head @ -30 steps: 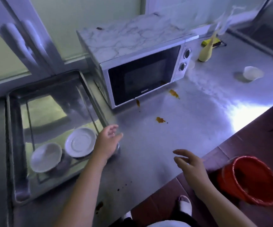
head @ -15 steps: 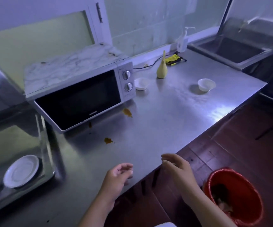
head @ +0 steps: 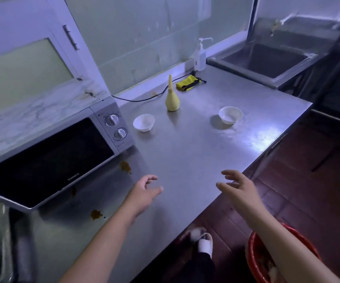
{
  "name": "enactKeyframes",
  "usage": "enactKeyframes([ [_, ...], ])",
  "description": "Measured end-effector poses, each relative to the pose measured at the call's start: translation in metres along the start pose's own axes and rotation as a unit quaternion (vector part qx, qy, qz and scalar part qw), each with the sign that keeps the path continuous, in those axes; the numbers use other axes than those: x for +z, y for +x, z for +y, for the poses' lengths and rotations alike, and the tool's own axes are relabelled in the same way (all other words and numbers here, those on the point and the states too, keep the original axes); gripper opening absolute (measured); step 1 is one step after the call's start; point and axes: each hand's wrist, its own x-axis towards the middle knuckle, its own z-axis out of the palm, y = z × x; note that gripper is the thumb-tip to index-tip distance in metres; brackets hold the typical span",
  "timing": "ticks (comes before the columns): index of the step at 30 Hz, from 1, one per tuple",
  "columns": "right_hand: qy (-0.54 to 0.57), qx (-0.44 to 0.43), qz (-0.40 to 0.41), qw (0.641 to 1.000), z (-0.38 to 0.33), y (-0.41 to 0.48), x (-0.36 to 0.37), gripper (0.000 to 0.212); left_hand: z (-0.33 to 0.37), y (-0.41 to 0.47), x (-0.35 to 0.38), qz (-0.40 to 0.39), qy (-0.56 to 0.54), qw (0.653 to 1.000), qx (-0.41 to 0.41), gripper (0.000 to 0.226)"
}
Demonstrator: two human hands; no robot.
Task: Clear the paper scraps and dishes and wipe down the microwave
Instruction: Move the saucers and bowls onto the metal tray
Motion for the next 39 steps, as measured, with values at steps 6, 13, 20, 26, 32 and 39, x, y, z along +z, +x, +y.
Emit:
enactKeyframes([
  [6, -0.157, 0.018, 0.020, 0.987, -0.026, 0.132, -0.016, 0.056, 0.067, 0.193, 0.011, 0.056, 0.176, 0.983, -0.018, 0.071],
  [13, -0.391, 0.027, 0.032, 0.919, -0.041, 0.332, 0.000, 0.090, 0.097, 0.378, -0.019, 0.091, 0.316, 0.940, -0.095, 0.106],
  [20, -0.471, 0.086, -0.018, 0.878, -0.037, 0.431, -0.019, 0.121, 0.100, 0.442, -0.038, 0.001, 0.311, 0.929, -0.202, 0.130],
  [26, -0.472, 0.092, -0.077, 0.873, -0.033, 0.460, -0.017, 0.113, 0.101, 0.443, -0.028, -0.007, 0.355, 0.919, -0.170, 0.120],
  [32, -0.460, 0.078, -0.046, 0.884, -0.024, 0.459, -0.023, 0.115, 0.093, 0.383, -0.002, -0.067, 0.364, 0.923, -0.104, 0.117],
  [39, -0.462, 0.094, -0.092, 0.877, -0.031, 0.459, -0.022, 0.110, 0.069, 0.283, 0.041, -0.120, 0.287, 0.947, -0.075, 0.092],
])
